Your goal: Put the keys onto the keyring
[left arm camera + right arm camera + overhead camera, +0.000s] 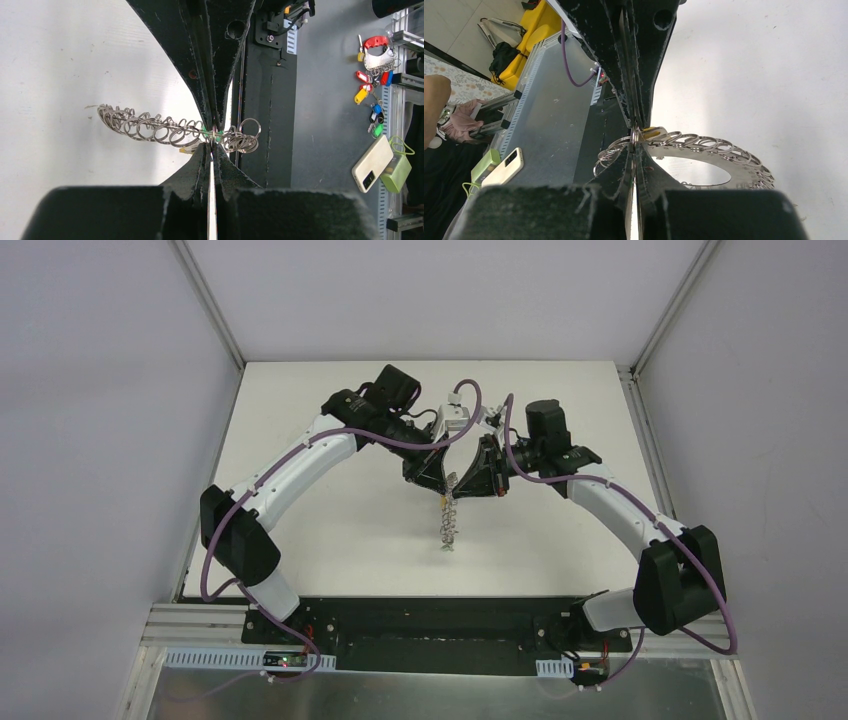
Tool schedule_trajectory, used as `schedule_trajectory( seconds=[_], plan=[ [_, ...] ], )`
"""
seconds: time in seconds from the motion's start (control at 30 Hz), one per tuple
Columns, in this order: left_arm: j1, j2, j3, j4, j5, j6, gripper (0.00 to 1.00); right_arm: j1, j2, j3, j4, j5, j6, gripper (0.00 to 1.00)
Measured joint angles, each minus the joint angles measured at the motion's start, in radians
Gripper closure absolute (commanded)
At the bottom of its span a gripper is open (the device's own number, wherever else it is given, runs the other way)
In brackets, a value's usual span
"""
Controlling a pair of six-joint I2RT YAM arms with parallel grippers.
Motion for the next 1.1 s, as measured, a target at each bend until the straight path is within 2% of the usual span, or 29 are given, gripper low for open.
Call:
schedule_trajectory(
  seconds=[0.6, 1.1],
  plan=[
    [0.000, 0.000, -0.002, -0.005, 0.005, 0.009, 1.00, 0.000, 0.000, 0.017, -0.057, 0.014, 0.005, 0.76],
    [0.000, 0.000, -0.040, 0.020, 0.009, -0.001, 1.00, 0.002, 0.001, 0.016, 0.101, 0.034, 0.169, 0.74]
  ],
)
